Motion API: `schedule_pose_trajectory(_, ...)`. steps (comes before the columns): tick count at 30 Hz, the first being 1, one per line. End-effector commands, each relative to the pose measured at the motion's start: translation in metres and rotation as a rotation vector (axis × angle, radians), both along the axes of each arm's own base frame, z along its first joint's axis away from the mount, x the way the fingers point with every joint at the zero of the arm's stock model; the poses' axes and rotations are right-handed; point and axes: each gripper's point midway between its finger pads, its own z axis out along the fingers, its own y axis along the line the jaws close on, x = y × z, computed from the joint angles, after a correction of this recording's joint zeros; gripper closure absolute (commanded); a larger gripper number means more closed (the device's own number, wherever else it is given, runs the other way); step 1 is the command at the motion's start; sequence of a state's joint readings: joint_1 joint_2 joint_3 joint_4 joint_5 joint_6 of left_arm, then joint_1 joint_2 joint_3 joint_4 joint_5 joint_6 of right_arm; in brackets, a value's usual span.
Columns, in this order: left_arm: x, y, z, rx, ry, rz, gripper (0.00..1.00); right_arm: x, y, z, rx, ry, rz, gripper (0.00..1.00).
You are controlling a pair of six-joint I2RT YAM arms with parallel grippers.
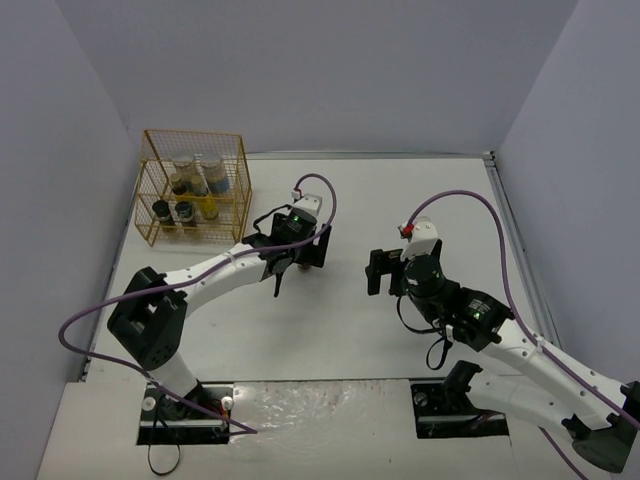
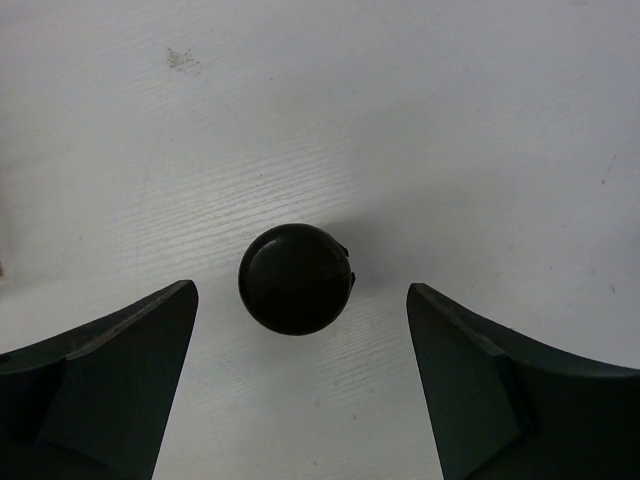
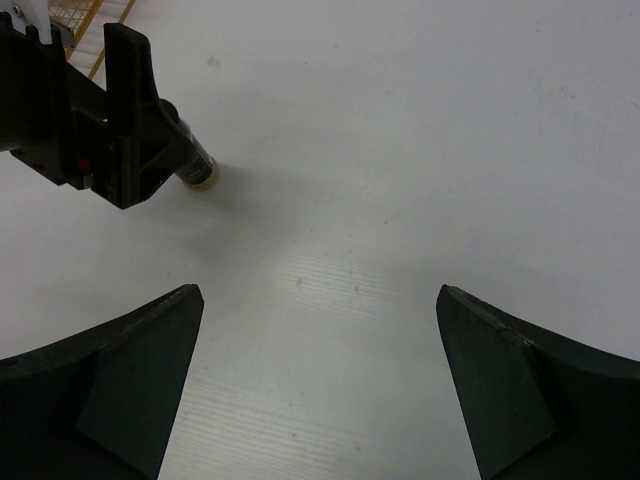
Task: Organize the condiment bottles
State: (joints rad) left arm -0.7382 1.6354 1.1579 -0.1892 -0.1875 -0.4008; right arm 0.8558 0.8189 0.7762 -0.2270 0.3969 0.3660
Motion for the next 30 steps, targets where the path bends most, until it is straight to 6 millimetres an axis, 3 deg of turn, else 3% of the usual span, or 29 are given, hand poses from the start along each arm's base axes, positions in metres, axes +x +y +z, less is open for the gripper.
schedule_pose_trajectory(1,0.017,-0.011,0.032,-0.058,-0.08,0.043,0.25,0.005,-0.003,0.011,0.05,-0.038,-0.038,0.0)
schedule_pose_trajectory(8,0.02,-0.013,0.026,-0.038,-0.077,0.053,0.45,0.006,-0.004,0.009,0.043,-0.035,-0.042,0.0)
schedule_pose_trajectory(13,0.022,-0.014,0.029,-0.038,-0.083,0.056,0.55,0.005,-0.004,0.007,0.043,-0.031,-0.041,0.0)
schedule_pose_trajectory(14,0.022,-0.013,0.032,-0.041,-0.087,0.056,0.64,0.004,-0.003,0.007,0.042,-0.029,-0.039,0.0)
schedule_pose_trajectory(16,0.019,-0.01,0.036,-0.039,-0.087,0.057,0.7,0.004,-0.003,0.007,0.047,-0.028,-0.036,0.0)
schedule_pose_trajectory(19,0.014,-0.002,0.048,-0.042,-0.101,0.069,0.76,0.004,-0.003,0.008,0.047,-0.028,-0.035,0.0)
schedule_pose_trajectory(21,0.008,0.006,0.069,-0.052,-0.126,0.074,0.81,0.005,-0.002,0.009,0.046,-0.03,-0.036,0.0)
schedule_pose_trajectory(30,-0.003,0.085,0.141,-0.033,-0.191,0.184,0.84,0.008,0.001,0.006,0.029,-0.018,-0.032,0.0)
